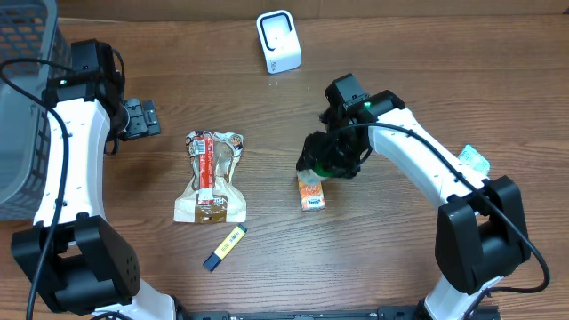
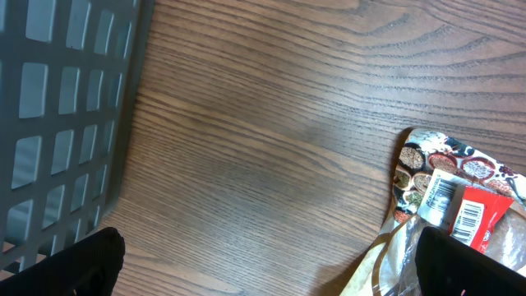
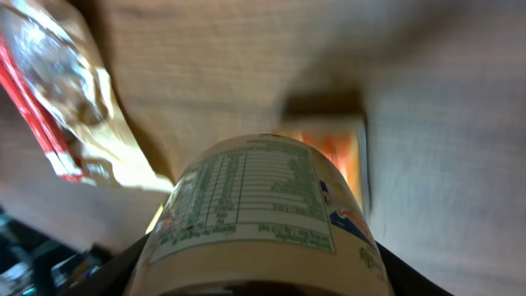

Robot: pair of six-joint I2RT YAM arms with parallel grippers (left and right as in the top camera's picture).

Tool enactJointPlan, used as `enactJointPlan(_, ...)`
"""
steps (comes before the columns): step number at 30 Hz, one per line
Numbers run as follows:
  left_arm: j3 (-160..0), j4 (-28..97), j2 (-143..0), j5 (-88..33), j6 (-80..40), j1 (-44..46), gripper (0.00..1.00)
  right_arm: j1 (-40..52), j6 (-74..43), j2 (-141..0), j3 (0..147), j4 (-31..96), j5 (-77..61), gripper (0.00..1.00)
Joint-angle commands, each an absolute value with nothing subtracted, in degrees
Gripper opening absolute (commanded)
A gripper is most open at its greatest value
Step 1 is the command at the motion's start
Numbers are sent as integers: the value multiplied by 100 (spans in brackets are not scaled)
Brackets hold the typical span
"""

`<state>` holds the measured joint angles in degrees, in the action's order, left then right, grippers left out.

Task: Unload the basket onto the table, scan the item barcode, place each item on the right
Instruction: 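Lift the green-lidded jar and carry it toward the scanner, then hold the jar in front of the white scanner window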

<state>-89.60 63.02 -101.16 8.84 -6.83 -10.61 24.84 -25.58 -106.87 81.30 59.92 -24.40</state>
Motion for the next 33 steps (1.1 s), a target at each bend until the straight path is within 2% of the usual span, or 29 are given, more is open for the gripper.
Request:
enactJointPlan(1,-8973,6298,-10116,873,-578,-1044,100,2467,-2250,-10538,8567,5953,-2211,23)
enactJointPlan(8,-8973,6298,-10116,873,-578,-1044,100,2349,-1896,-10545,10296,7037,-2161,22)
enactJointPlan(13,-8973,6298,-10116,873,-578,-1044,100,2351,-1874,-10545,11083,7043,-1553,19)
enactJointPlan(19,-8973,6298,-10116,873,-578,-1044,100,2351,-1531,-10718,11085,5874,-1041,19)
enactJointPlan(23,-8973,6298,-10116,873,-578,-1044,100,2351,-1295,-11006,11085,4777,-757,22)
enactJointPlan(29,-8973,6298,-10116,873,-578,-1044,100,2351,-504,-11662,11085,3269,-589,12)
enactJointPlan(33,-8973,6298,-10116,873,-578,-1044,100,2351,-152,-12160,11085,2425,-309,11)
